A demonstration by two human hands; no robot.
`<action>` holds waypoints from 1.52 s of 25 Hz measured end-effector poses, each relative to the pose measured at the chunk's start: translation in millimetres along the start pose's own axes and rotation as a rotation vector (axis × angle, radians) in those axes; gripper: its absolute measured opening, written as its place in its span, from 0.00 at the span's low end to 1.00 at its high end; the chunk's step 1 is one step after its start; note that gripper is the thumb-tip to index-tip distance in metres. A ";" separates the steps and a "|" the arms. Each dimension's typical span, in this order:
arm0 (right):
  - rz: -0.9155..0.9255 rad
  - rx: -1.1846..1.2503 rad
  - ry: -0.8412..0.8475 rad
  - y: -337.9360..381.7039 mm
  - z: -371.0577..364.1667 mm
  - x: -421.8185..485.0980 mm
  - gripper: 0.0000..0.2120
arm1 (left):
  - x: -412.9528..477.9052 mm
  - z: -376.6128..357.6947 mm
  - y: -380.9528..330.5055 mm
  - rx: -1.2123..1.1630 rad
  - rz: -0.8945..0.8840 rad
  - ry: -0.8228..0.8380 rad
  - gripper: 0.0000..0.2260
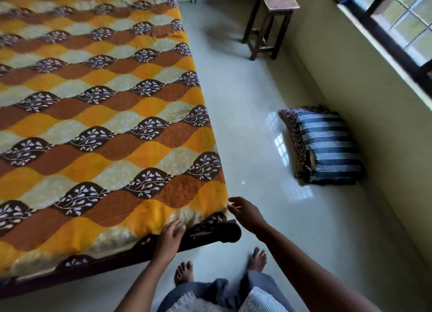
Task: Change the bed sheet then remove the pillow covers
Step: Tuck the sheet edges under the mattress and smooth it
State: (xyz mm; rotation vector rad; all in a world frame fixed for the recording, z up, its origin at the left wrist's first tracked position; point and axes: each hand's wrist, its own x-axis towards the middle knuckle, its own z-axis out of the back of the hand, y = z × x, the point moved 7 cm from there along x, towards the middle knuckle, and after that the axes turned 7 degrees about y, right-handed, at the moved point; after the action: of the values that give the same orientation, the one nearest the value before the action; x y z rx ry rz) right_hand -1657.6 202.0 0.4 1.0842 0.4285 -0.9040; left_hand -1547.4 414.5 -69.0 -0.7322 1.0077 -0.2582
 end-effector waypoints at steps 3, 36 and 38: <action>0.060 -0.073 0.046 -19.1 33.5 2.7 0.16 | -4.6 -11.5 -24.5 -0.043 0.010 -0.047 0.16; 0.369 0.151 0.125 263.9 383.5 350.9 0.18 | 339.7 123.1 -447.3 -0.486 -0.144 -0.421 0.23; 0.394 0.093 0.157 303.8 377.7 384.8 0.18 | 367.3 156.7 -455.0 -0.444 -0.114 -0.494 0.22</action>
State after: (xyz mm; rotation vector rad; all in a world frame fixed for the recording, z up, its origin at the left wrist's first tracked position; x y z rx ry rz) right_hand -1233.7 -243.4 70.0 1.2757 0.2889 -0.4963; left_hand -1163.7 -41.9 35.8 -1.1908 0.5519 0.0574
